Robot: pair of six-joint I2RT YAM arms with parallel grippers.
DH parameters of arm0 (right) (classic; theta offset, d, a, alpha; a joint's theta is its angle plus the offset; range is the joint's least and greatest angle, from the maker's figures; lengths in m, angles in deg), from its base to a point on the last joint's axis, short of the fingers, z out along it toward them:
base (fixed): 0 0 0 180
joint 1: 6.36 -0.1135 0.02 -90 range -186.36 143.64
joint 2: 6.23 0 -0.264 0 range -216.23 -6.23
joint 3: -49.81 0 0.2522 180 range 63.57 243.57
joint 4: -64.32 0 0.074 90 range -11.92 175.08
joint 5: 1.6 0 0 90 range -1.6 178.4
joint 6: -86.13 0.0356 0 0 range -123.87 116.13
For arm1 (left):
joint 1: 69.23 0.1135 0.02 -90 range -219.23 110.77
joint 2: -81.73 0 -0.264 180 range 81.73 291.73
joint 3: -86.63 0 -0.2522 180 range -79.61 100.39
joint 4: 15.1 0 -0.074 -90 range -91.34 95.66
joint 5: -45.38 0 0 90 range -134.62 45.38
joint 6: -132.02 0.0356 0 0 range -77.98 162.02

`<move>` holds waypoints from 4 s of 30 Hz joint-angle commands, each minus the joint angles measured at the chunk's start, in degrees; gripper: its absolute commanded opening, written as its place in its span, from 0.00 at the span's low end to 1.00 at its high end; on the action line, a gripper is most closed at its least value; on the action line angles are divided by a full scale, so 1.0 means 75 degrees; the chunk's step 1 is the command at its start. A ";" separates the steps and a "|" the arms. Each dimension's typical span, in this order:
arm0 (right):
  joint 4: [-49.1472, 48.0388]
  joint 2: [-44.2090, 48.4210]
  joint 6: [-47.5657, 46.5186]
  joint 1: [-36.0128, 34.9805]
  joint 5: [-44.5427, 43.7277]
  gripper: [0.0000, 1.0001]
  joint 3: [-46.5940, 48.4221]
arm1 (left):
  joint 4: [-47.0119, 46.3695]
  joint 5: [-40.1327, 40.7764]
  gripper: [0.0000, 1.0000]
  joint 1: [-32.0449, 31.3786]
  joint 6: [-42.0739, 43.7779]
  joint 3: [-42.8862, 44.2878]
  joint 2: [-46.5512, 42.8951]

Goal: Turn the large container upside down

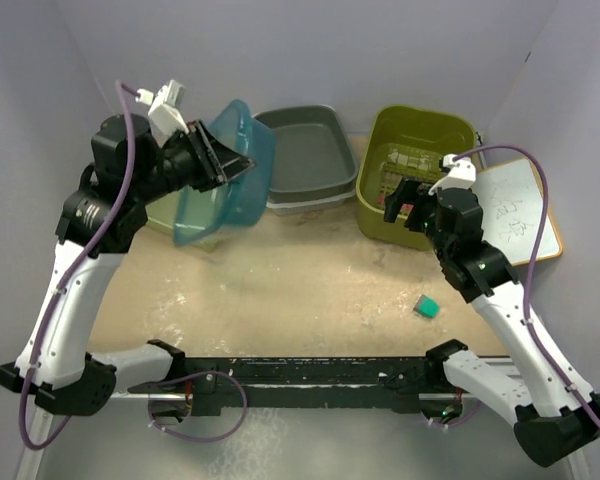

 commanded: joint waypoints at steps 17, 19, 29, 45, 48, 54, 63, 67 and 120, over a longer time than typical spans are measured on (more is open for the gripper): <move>-0.0515 0.0889 -0.0804 0.0037 -0.1744 1.00 0.0467 | -0.8875 -0.2261 0.00 -0.0066 -0.6981 -0.5646 -0.2131; -0.0509 0.0867 -0.0755 0.0038 -0.1723 1.00 0.0441 | -0.8875 -0.2308 0.00 -0.0075 -0.7078 -0.5675 -0.2136; -0.0573 0.0661 -0.0634 0.0038 -0.1552 1.00 0.0362 | -0.7913 -0.2349 0.00 -0.0093 -0.6759 -0.6072 -0.2586; -0.0640 0.0537 -0.0582 0.0038 -0.1385 1.00 0.0187 | -0.8979 -0.2056 0.00 -0.0078 -0.8774 -0.8522 -0.3562; -0.0651 0.0514 -0.0523 0.0038 -0.1346 1.00 0.0078 | -0.8859 -0.1896 0.21 -0.0075 -0.8777 -0.8872 -0.3698; -0.0631 0.0425 -0.0304 0.0032 -0.1096 1.00 -0.0081 | -0.4895 -0.1146 0.53 -0.0055 -0.6086 -0.8007 -0.3689; -0.0700 0.0399 0.0347 0.0032 -0.0146 0.99 -0.0503 | -0.1284 0.0421 0.61 -0.0012 -0.3334 -0.6101 -0.2927; -0.0735 0.0267 0.0634 0.0032 0.0721 0.99 -0.0802 | -0.0523 0.1095 0.62 -0.0001 -0.2868 -0.5915 -0.2856; 0.0275 -0.0410 0.0332 0.0026 0.2375 0.98 -0.0895 | -0.1305 0.4031 0.55 0.2416 -0.0331 0.1613 0.7879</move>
